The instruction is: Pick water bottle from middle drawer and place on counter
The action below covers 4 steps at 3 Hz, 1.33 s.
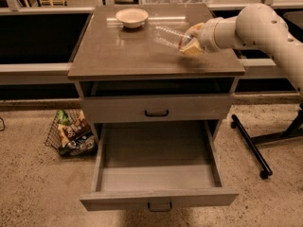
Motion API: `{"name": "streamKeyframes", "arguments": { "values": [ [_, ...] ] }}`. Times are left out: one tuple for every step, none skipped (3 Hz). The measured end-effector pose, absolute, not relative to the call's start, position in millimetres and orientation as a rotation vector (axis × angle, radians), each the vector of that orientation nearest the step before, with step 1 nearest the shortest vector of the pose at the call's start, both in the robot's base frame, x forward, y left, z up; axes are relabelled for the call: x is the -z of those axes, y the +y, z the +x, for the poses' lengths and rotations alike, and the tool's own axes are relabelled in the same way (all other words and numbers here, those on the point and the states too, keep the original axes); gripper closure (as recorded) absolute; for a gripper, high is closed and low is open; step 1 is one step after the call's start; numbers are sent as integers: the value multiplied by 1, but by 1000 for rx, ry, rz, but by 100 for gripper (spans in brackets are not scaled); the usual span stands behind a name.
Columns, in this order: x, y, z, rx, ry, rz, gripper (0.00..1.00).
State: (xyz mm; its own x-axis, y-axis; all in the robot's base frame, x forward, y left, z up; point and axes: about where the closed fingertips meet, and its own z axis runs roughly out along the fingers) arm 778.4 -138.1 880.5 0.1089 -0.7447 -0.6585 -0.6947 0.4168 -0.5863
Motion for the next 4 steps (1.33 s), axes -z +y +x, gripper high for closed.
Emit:
{"name": "streamKeyframes", "arguments": {
  "values": [
    [-877, -148, 788, 71, 1626, -1284, 84],
    [-873, -157, 797, 73, 1645, -1271, 60],
    [-868, -162, 802, 69, 1662, -1260, 38],
    [-866, -164, 803, 66, 1669, -1252, 14]
  ]
}}
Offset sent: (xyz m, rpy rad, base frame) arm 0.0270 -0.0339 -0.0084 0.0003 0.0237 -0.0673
